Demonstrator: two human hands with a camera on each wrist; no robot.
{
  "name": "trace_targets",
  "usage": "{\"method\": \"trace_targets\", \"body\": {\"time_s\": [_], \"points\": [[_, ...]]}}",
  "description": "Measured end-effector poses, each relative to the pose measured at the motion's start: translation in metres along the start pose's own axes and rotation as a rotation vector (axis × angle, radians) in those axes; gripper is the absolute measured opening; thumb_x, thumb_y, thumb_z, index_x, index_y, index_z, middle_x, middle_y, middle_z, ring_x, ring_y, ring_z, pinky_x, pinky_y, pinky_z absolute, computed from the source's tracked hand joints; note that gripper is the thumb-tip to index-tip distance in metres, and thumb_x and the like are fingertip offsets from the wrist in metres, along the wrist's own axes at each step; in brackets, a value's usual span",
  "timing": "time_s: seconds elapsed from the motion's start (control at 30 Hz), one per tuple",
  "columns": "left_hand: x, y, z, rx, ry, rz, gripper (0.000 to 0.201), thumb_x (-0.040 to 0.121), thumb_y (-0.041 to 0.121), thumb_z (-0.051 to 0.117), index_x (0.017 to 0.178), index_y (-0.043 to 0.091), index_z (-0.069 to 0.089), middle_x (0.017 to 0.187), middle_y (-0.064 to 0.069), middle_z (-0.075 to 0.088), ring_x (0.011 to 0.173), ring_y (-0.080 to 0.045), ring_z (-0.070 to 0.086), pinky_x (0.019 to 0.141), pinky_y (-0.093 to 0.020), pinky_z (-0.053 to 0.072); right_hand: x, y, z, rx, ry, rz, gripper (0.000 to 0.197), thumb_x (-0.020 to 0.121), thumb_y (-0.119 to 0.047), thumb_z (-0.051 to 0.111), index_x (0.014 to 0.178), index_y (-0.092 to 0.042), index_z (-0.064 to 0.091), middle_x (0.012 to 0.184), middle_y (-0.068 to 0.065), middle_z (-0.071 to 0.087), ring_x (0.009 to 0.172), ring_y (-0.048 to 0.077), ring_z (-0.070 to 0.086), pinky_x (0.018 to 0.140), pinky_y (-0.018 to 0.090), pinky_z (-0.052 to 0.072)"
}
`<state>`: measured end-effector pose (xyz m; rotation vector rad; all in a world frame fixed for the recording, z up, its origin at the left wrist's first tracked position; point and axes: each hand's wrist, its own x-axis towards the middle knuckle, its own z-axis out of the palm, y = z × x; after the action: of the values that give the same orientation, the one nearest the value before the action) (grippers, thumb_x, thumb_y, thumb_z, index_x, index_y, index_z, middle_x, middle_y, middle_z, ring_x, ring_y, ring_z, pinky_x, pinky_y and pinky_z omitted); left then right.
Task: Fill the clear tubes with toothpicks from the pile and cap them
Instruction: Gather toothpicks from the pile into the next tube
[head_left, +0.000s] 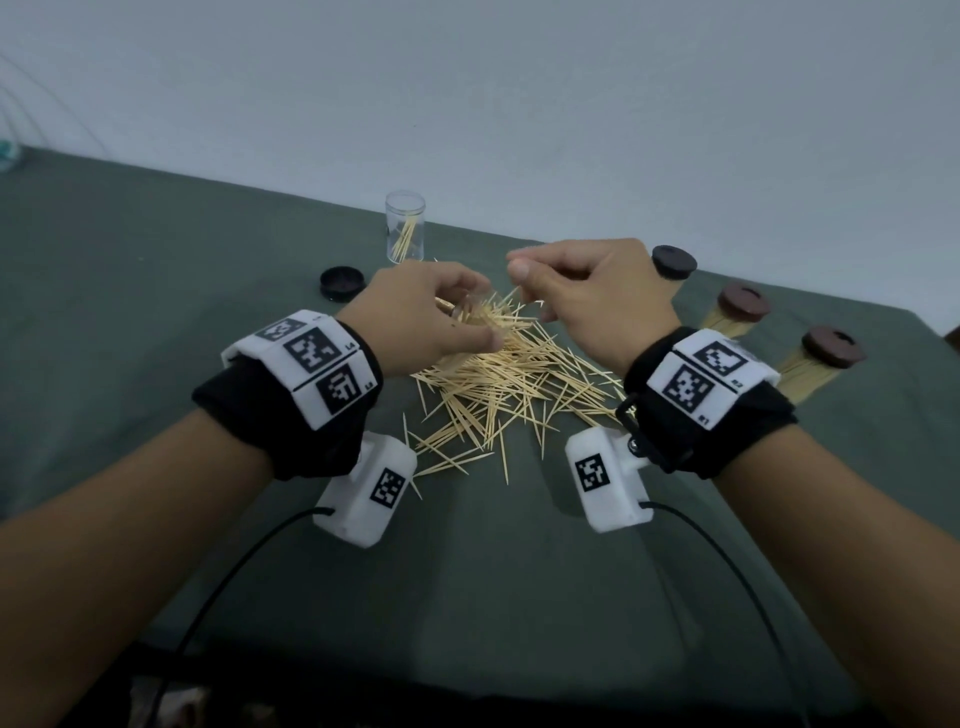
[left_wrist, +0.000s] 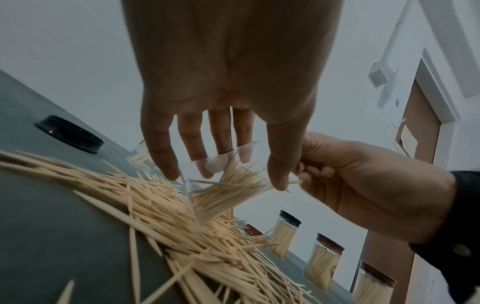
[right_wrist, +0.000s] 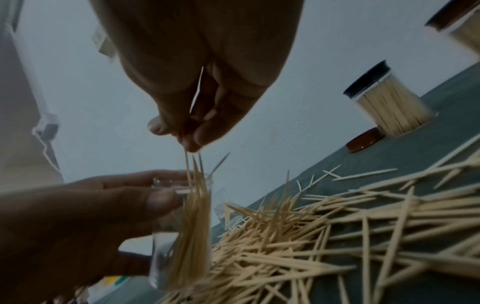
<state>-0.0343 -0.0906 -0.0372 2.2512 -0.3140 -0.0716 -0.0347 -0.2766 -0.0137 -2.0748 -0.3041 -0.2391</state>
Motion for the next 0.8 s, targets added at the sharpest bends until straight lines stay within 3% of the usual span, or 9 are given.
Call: {"method": "trace_targets", "body": {"time_s": [0.03, 0.1, 0.17, 0.3, 0.37, 0.53, 0.6, 0.7, 0.8], "points": [[0.0, 0.001, -0.001, 0.003, -0.001, 0.013, 0.065, 0.07, 0.05, 0.081, 0.128, 0.033, 0.059, 0.116, 0.012, 0.065, 0.1, -0.002, 0.063, 0.084, -0.022, 0.05, 0.0, 0.001, 0.0, -0.128, -0.056, -0.015, 0.007, 0.089, -0.038, 0.066, 0.088, -0.04, 0.072, 0.084, -0.006, 0.074, 0.084, 0.022, 0.069, 0.076, 0.037, 0.059], [0.0, 0.002, -0.002, 0.014, -0.001, 0.025, 0.065, 0.07, 0.051, 0.08, 0.128, 0.033, 0.059, 0.117, 0.012, 0.066, 0.101, -0.003, 0.063, 0.084, -0.021, 0.049, -0.001, 0.003, -0.002, -0.34, -0.182, -0.059, 0.018, 0.094, -0.046, 0.056, 0.099, -0.041, 0.072, 0.091, -0.019, 0.069, 0.086, 0.005, 0.065, 0.077, 0.031, 0.055], [-0.001, 0.001, -0.003, 0.033, 0.006, 0.029, 0.063, 0.07, 0.051, 0.08, 0.127, 0.032, 0.06, 0.114, 0.013, 0.066, 0.1, -0.002, 0.064, 0.08, -0.017, 0.047, -0.001, 0.003, -0.003, -0.355, -0.247, -0.035, 0.022, 0.092, -0.045, 0.058, 0.108, -0.037, 0.071, 0.091, -0.027, 0.064, 0.083, -0.008, 0.06, 0.079, 0.025, 0.05], [-0.002, 0.0, -0.001, 0.055, 0.024, 0.033, 0.061, 0.07, 0.045, 0.082, 0.126, 0.033, 0.061, 0.113, 0.013, 0.066, 0.1, -0.002, 0.063, 0.076, -0.011, 0.044, 0.001, 0.009, -0.001, -0.346, -0.227, 0.014, 0.016, 0.087, -0.021, 0.071, 0.099, -0.031, 0.075, 0.079, -0.016, 0.067, 0.06, -0.013, 0.058, 0.061, 0.006, 0.044], [-0.003, 0.001, 0.001, 0.064, 0.015, 0.045, 0.059, 0.071, 0.043, 0.083, 0.124, 0.033, 0.062, 0.112, 0.014, 0.066, 0.102, -0.002, 0.063, 0.077, -0.01, 0.044, 0.001, 0.009, 0.001, -0.382, -0.196, -0.011, 0.015, 0.087, -0.019, 0.07, 0.096, -0.03, 0.076, 0.073, -0.019, 0.065, 0.059, -0.015, 0.056, 0.055, -0.001, 0.038], [-0.004, 0.005, 0.001, 0.059, -0.005, 0.082, 0.059, 0.071, 0.045, 0.081, 0.126, 0.034, 0.061, 0.113, 0.015, 0.066, 0.104, -0.002, 0.061, 0.077, -0.009, 0.042, -0.001, 0.006, 0.006, -0.408, -0.059, -0.15, 0.01, 0.08, -0.03, 0.076, 0.083, -0.028, 0.066, 0.077, -0.013, 0.062, 0.069, -0.002, 0.056, 0.062, 0.009, 0.041], [-0.003, 0.005, -0.003, 0.072, 0.011, 0.08, 0.062, 0.072, 0.046, 0.08, 0.129, 0.031, 0.06, 0.116, 0.014, 0.065, 0.105, -0.003, 0.061, 0.082, -0.013, 0.045, -0.001, 0.005, 0.007, -0.408, 0.002, -0.191, 0.011, 0.088, -0.035, 0.067, 0.082, -0.026, 0.062, 0.083, -0.012, 0.06, 0.076, 0.001, 0.056, 0.068, 0.013, 0.043], [-0.002, 0.0, -0.014, 0.074, 0.021, 0.057, 0.064, 0.073, 0.046, 0.079, 0.131, 0.029, 0.058, 0.12, 0.012, 0.065, 0.105, -0.006, 0.063, 0.092, -0.025, 0.049, 0.003, 0.004, 0.006, -0.35, 0.031, -0.11, 0.014, 0.097, -0.036, 0.051, 0.098, -0.027, 0.062, 0.092, -0.013, 0.062, 0.082, 0.0, 0.057, 0.072, 0.017, 0.043], [-0.001, -0.006, -0.024, 0.069, 0.047, 0.029, 0.061, 0.073, 0.045, 0.079, 0.129, 0.029, 0.059, 0.118, 0.011, 0.066, 0.101, -0.005, 0.064, 0.089, -0.025, 0.05, 0.009, 0.011, 0.002, -0.494, -0.158, 0.026, 0.03, 0.096, -0.045, 0.05, 0.119, -0.027, 0.059, 0.105, -0.013, 0.062, 0.091, 0.001, 0.057, 0.083, 0.02, 0.044]]}}
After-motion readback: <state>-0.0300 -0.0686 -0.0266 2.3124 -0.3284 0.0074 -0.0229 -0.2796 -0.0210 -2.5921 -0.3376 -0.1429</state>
